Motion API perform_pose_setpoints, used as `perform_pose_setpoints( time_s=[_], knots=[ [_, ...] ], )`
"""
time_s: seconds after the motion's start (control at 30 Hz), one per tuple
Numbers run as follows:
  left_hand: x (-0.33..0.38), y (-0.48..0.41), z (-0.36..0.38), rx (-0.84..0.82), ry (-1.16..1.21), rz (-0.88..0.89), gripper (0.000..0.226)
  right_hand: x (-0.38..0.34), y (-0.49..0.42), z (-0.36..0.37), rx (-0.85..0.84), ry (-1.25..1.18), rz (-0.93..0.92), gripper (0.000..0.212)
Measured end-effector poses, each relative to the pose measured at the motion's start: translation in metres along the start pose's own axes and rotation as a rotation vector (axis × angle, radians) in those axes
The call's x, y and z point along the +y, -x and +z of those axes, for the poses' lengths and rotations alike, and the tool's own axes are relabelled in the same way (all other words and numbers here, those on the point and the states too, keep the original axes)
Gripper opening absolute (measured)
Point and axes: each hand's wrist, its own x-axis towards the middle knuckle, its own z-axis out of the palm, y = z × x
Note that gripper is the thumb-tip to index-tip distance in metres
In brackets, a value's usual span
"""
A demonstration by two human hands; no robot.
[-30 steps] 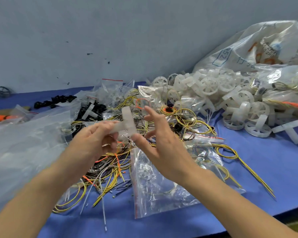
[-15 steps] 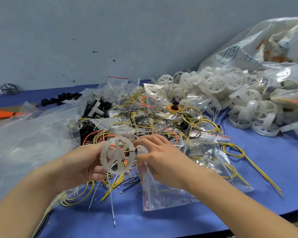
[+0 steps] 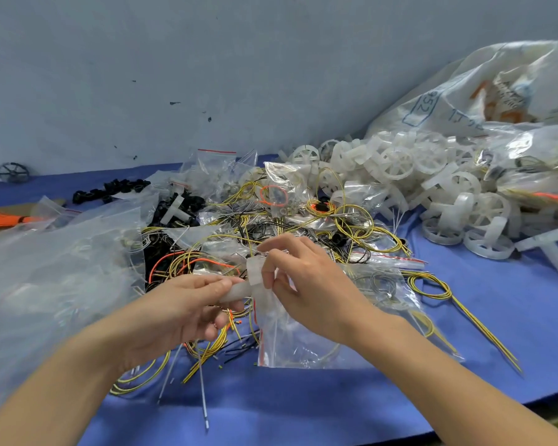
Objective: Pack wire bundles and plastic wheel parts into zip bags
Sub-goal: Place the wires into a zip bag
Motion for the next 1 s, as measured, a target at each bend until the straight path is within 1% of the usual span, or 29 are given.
perform_pose_setpoints(
  time_s=[0.13, 0.23, 0.4, 0.53, 0.6, 0.7, 0.77, 0.87, 0.93, 1.0],
  knots=[
    [0.003, -0.001, 0.008, 0.055, -0.113, 0.121, 0.025, 0.002, 0.000, -0.004, 0.025, -0.015, 0.017, 0.019],
    [0.007, 0.001, 0.008, 0.060, -0.206, 0.177, 0.022, 0.003, -0.002, -0.006, 0.076, -0.061, 0.044, 0.017],
    [0.007, 0.004, 0.012, 0.029, -0.473, 0.273, 0.020, 0.000, -0.004, -0.009, 0.156, -0.157, 0.066, 0.016],
    [0.006, 0.005, 0.012, 0.012, -0.688, 0.366, 0.022, -0.002, -0.006, -0.012, 0.160, -0.197, 0.061, 0.020],
    [0.006, 0.003, 0.009, 0.051, -0.795, 0.427, 0.025, -0.002, -0.007, -0.014, 0.152, -0.210, 0.050, 0.022],
    [0.008, 0.003, 0.005, 0.122, -1.018, 0.545, 0.027, -0.002, -0.007, -0.017, 0.126, -0.209, 0.047, 0.022],
    [0.010, 0.005, 0.004, 0.137, -1.089, 0.607, 0.030, -0.001, -0.008, -0.018, 0.116, -0.206, 0.052, 0.023],
    [0.012, 0.005, 0.006, 0.109, -1.213, 0.723, 0.031, -0.002, -0.009, -0.019, 0.115, -0.214, 0.066, 0.025],
    [0.013, 0.005, 0.009, 0.089, -1.240, 0.759, 0.031, -0.005, -0.009, -0.019, 0.121, -0.207, 0.062, 0.023],
    [0.013, 0.006, 0.013, 0.023, -1.248, 0.768, 0.024, -0.008, -0.010, -0.018, 0.113, -0.176, 0.045, 0.020]
  ],
)
